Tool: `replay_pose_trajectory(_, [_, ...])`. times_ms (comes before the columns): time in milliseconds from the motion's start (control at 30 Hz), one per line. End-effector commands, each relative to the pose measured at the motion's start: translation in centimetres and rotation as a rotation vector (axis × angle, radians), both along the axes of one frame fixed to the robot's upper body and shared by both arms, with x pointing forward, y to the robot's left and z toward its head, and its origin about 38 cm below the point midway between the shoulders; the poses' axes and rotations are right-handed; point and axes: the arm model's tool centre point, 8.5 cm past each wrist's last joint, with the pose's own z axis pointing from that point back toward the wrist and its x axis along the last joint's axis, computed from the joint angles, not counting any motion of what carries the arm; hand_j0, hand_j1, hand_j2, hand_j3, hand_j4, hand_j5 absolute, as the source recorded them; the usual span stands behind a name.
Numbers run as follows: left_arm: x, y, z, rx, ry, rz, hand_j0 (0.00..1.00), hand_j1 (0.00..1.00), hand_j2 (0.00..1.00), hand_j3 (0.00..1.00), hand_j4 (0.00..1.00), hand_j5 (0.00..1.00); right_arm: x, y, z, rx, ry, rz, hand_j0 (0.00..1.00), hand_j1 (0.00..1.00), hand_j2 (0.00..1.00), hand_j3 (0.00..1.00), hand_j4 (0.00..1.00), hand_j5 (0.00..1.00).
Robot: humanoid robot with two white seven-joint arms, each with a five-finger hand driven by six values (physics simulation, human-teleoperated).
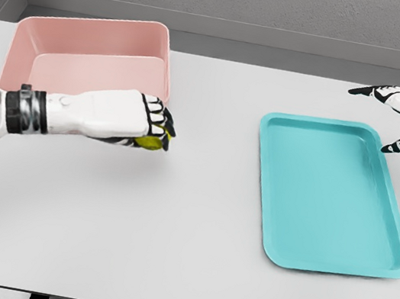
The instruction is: Put the tennis from the blue tray into the pink basket with both arms
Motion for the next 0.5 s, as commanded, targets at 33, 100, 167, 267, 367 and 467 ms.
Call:
replay_pose_trajectory(33, [0.3,0.6,0.6,-0.018,0.002,0.02,0.58,0.58,0.58,0.58,0.58,0.58,0.0,0.0,0.1,0.008,-0.001,-0.003,1.0,1.0,1.0,1.0,1.0,1.0])
replay_pose_trajectory(100, [0.5,1.3,1.1,-0.005,-0.011,0.032,0.58,0.58,0.58,0.58,0.58,0.58,0.0,0.0,0.1,0.009,-0.003,-0.004,1.0,1.0,1.0,1.0,1.0,1.0])
replay_pose_trajectory(167, [0.6,1.5,1.3,-0.012,-0.008,0.037,0.58,0.58,0.58,0.58,0.58,0.58,0.0,0.0,0.1,0.009,-0.003,-0.004,1.0,1.0,1.0,1.0,1.0,1.0])
replay_pose_trajectory(267, [1.5,2.6,1.9,-0.013,-0.015,0.074,0.58,0.58,0.58,0.58,0.58,0.58,0.0,0.0,0.1,0.01,-0.003,-0.003,1.0,1.0,1.0,1.0,1.0,1.0])
replay_pose_trajectory(367, [2.1,3.5,2.3,-0.008,-0.022,0.101,0.58,0.58,0.58,0.58,0.58,0.58,0.0,0.0,0.1,0.01,-0.003,-0.003,1.0,1.0,1.0,1.0,1.0,1.0])
replay_pose_trajectory(467, [2.7,4.3,2.5,-0.011,-0.023,0.131,0.58,0.58,0.58,0.58,0.58,0.58,0.1,0.1,0.1,0.011,-0.002,-0.002,1.0,1.0,1.0,1.0,1.0,1.0])
